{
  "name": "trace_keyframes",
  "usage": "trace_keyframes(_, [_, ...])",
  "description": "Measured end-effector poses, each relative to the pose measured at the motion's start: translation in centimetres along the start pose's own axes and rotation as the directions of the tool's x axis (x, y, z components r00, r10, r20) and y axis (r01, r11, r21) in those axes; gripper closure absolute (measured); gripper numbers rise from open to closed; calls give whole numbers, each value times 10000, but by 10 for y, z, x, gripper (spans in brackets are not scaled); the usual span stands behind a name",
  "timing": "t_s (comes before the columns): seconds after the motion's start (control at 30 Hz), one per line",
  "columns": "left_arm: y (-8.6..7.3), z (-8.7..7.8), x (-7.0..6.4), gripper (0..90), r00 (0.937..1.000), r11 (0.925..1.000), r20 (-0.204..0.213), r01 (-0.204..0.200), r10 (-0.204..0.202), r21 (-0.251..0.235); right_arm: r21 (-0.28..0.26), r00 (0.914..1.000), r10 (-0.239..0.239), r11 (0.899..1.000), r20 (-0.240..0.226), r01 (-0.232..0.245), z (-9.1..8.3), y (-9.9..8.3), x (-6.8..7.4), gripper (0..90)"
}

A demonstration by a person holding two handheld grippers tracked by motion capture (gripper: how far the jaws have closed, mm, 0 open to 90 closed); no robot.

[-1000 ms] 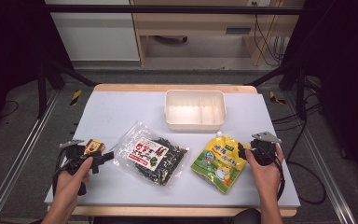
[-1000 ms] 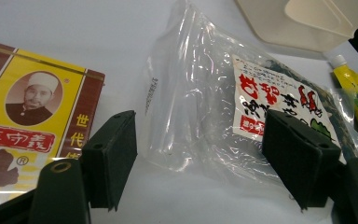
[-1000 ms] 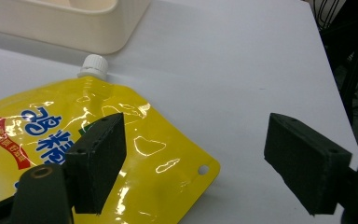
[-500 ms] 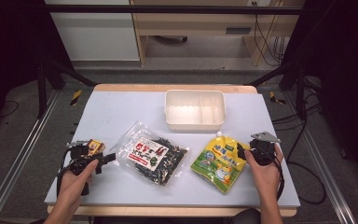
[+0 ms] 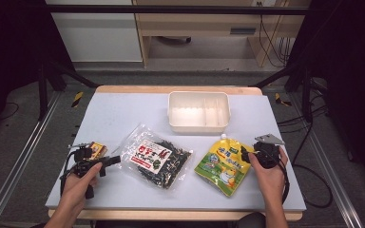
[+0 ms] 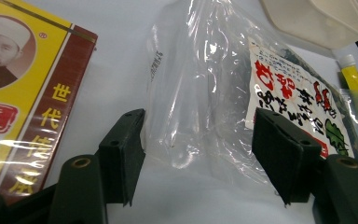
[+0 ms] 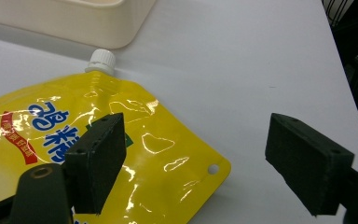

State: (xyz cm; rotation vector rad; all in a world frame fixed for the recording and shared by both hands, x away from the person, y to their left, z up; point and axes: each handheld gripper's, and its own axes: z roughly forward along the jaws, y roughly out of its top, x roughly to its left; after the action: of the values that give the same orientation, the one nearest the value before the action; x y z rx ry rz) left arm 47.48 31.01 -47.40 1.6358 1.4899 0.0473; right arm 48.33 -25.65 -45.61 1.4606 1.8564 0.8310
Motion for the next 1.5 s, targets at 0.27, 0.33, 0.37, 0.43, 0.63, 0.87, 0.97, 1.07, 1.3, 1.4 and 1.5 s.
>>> trace_keyframes(0.27, [6,-5,4,452,9969,9959,785,43,28,-907,-32,10000,-6,10000,-12,6,0,0,0,206])
trace_keyframes(0.33, [6,-5,5,477,9948,9952,1016,187,-88,-964,-46,10000,-39,10000,-42,38,1,0,0,206])
trace_keyframes(0.37, [6,-4,5,485,9940,9950,1081,246,-140,-967,-44,10000,-11,10000,-46,11,1,1,0,206])
trace_keyframes(0.43, [6,-4,5,511,9939,9950,1100,211,-103,-979,-49,10000,-8,10000,-57,7,1,1,1,206])
trace_keyframes(0.63, [8,-2,5,695,9958,9925,891,-99,209,-1217,-96,10000,6,10000,-48,-7,1,2,2,205])
trace_keyframes(0.87, [10,-3,5,880,9940,9879,789,-636,753,-1417,-261,9999,-150,9995,-38,149,-2,4,6,206])
trace_keyframes(0.97, [11,-4,3,888,9931,9868,825,-705,832,-1455,-373,9998,-201,9991,0,201,-3,5,7,206])
trace_keyframes(1.07, [12,-7,1,890,9915,9849,866,-832,970,-1516,-438,9997,-238,9988,29,239,-5,6,9,206])
trace_keyframes(1.3, [23,-17,-13,891,9801,9731,782,-1685,1823,-1572,-720,9970,-643,9955,-434,611,-12,19,27,214])
trace_keyframes(1.4, [32,-20,-22,892,9719,9650,706,-2119,2247,-1543,-839,9905,-1091,9912,-833,1021,-17,32,40,216])
trace_keyframes(1.5, [44,-21,-30,892,9623,9578,744,-2494,2617,-1431,-927,9769,-1583,9849,-1436,1460,-21,46,55,211])
